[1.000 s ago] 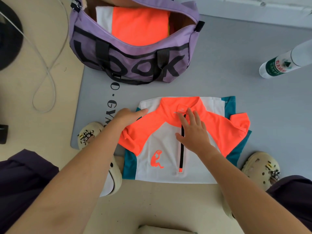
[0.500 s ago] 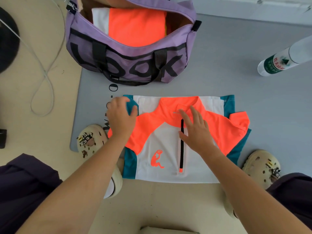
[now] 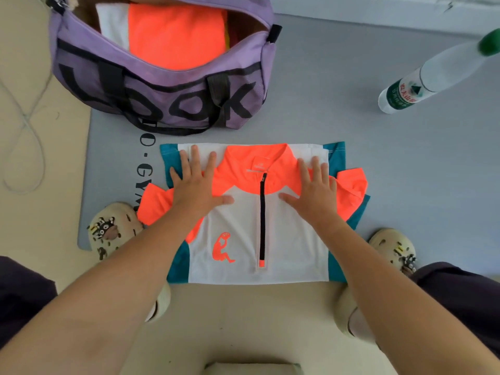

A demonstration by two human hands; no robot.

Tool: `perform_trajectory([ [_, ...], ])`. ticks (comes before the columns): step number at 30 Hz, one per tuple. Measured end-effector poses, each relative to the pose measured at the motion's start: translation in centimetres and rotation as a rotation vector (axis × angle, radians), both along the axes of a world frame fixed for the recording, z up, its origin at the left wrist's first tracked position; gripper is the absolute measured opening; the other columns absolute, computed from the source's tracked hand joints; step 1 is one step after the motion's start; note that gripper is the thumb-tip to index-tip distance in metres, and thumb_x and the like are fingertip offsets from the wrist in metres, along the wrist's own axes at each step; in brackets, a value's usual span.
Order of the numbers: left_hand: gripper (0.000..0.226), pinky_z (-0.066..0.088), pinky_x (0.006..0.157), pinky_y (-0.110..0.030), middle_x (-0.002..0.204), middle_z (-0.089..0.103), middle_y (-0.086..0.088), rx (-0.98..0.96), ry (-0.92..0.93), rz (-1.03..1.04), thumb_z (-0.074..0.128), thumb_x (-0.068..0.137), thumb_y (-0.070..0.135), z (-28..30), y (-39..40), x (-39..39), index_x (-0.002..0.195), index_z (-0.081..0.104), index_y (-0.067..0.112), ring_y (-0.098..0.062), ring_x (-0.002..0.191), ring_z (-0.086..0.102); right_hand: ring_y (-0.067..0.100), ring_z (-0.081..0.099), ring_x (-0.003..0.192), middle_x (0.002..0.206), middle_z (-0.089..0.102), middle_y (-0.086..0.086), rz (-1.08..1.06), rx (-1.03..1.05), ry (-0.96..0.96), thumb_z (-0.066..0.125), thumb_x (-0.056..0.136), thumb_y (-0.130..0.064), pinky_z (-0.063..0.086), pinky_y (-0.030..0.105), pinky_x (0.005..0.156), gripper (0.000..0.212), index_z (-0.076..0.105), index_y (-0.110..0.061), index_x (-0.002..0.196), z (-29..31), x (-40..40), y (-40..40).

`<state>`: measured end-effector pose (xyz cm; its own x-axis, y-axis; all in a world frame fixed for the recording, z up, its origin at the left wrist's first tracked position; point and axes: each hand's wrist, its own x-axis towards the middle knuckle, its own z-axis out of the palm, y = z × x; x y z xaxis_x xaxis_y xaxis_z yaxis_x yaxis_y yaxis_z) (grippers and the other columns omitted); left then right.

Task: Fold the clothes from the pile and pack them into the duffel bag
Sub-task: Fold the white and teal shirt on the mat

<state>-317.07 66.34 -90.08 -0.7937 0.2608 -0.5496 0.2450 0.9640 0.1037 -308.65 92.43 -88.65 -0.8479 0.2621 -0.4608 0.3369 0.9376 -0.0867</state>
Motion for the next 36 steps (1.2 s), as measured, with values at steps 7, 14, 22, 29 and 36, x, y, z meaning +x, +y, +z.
perform_trajectory([
  [7,0.093,0.022,0.111,-0.057,0.16,0.018,-0.019,0.061,0.255,-0.136,0.063,0.08,0.058,2.2,3.3,1.4,0.153,0.024,0.015,-0.04,0.146,0.018,0.031,0.051,0.111,0.115,0.058,0.009,-0.132,0.061,0.049,0.064,0.082,-0.029,0.029,0.043,0.096,0.04,0.055,-0.016,0.119,0.9,-0.1,5.8],
  [14,0.072,0.041,0.096,-0.041,0.155,0.028,-0.003,0.195,0.033,-0.426,0.057,0.085,0.055,1.4,9.9,5.9,0.149,0.035,0.031,-0.03,0.131,0.033,0.027,0.058,0.098,0.083,0.058,-0.002,-0.123,-0.125,-0.205,0.058,0.084,-0.023,0.023,0.034,0.083,0.004,0.056,-0.026,0.087,2.1,1.8,10.0],
  [22,0.08,0.035,0.104,-0.048,0.158,0.015,0.0,0.112,-0.042,-0.305,0.053,0.082,0.07,1.6,11.4,6.3,0.15,0.027,0.038,-0.033,0.137,0.019,0.029,0.058,0.099,0.097,0.066,0.01,-0.069,-0.036,-0.397,0.062,0.087,-0.03,0.043,0.033,0.081,0.024,0.069,-0.008,0.088,6.0,1.8,16.1],
  [29,0.061,0.029,0.111,-0.045,0.156,0.027,-0.003,0.173,-0.216,-0.108,0.052,0.087,0.066,3.4,12.7,6.2,0.137,0.05,0.032,-0.031,0.142,0.022,0.032,0.058,0.105,0.107,0.065,0.012,-0.037,-0.076,-0.423,0.059,0.092,-0.038,0.043,0.033,0.078,0.033,0.068,-0.009,0.105,8.3,1.9,14.7],
  [36,0.061,0.05,0.082,-0.033,0.097,0.074,-0.01,0.799,-0.873,1.036,0.042,0.091,0.068,6.3,14.9,8.5,0.096,0.071,0.014,-0.022,0.082,0.069,0.034,0.073,0.07,0.083,0.072,0.021,-0.653,-1.089,-0.671,0.055,0.098,-0.032,0.058,0.033,0.056,0.04,0.058,0.007,0.11,9.5,0.5,7.7],
])
